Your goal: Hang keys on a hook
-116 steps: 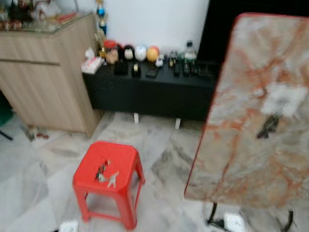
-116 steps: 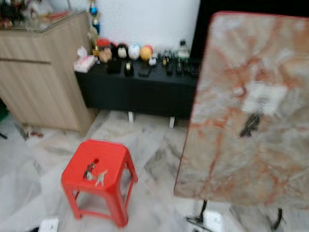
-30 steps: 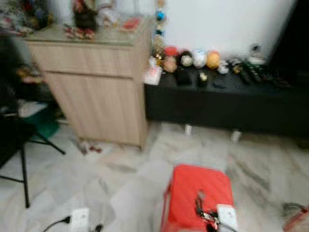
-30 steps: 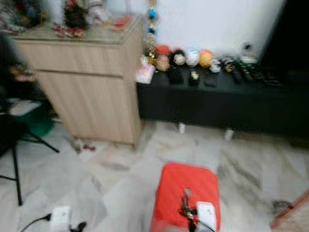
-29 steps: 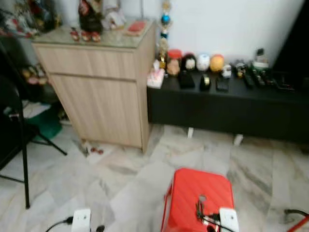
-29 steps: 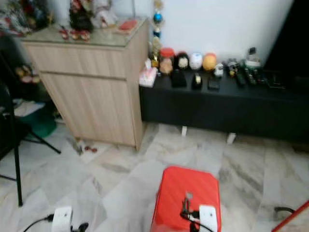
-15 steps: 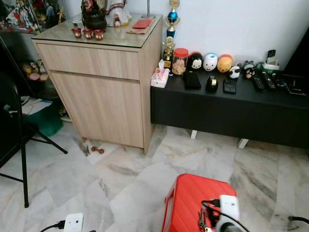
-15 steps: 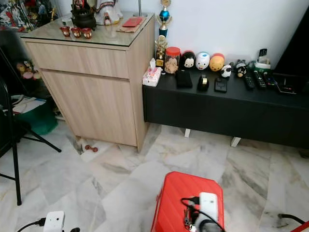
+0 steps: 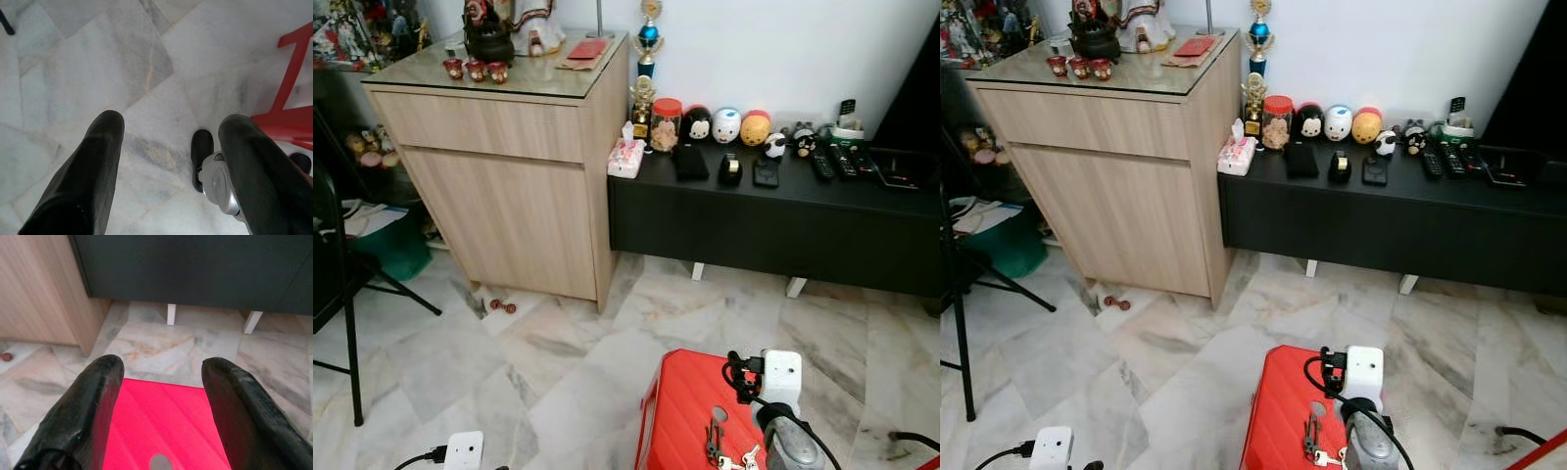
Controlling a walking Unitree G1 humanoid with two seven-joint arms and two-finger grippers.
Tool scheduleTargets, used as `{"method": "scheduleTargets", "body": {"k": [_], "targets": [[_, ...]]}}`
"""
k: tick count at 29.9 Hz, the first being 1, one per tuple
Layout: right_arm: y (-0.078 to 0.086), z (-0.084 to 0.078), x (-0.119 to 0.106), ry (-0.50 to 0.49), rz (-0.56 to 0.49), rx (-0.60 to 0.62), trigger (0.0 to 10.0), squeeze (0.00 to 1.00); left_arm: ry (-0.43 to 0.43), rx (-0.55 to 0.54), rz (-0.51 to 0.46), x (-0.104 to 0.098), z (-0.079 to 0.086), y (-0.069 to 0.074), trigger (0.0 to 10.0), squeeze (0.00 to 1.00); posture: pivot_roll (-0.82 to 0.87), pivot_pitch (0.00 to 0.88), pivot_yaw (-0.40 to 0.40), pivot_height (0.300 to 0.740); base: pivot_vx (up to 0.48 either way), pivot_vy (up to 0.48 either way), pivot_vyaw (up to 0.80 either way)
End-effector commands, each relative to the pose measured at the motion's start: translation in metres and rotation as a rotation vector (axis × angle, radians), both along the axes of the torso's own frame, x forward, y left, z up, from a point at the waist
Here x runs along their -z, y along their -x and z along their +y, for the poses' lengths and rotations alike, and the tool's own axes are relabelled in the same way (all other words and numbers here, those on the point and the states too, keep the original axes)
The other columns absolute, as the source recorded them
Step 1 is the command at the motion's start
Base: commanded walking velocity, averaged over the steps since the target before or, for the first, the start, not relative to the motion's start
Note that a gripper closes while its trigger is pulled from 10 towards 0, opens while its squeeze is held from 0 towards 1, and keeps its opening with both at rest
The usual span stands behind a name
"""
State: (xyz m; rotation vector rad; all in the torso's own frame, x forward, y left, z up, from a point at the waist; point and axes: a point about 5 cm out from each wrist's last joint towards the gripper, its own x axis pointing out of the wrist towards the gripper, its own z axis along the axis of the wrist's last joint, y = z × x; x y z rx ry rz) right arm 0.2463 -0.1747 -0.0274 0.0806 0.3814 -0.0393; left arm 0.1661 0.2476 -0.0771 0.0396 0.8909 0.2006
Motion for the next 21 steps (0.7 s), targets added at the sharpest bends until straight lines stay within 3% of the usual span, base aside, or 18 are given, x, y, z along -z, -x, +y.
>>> {"method": "scheduleTargets", "body": {"k": [1, 5, 13, 21], "targets": [[-0.0004, -0.0017, -0.0019, 0.004, -0.015, 0.014, 10.0, 0.0, 0.002, -0.009, 0.013, 0.0014, 0.0006, 0.0028, 10.0, 0.0, 0.13, 0.0, -0.02, 0.74, 0.0, 0.0, 0.0], [-0.0017, -0.0009, -0.0043, 0.007, -0.029, 0.019, 10.0, 0.0, 0.011, -0.022, 0.016, 0.0018, 0.0006, 0.0034, 10.0, 0.0, 0.13, 0.0, -0.02, 0.74, 0.0, 0.0, 0.0], [-0.0017, -0.0012, -0.0027, 0.003, -0.012, 0.034, 10.0, 0.0, 0.01, -0.02, 0.017, 0.0018, 0.0006, 0.0034, 10.0, 0.0, 0.13, 0.0, -0.021, 0.74, 0.0, 0.312, 0.0], [-0.0013, -0.0015, -0.0014, 0.001, -0.001, 0.035, 10.0, 0.0, 0.01, -0.009, 0.02, 0.0019, 0.0001, 0.0032, 10.0, 0.0, 0.13, 0.0, -0.02, 0.74, 0.0, 0.0, 0.0]]}}
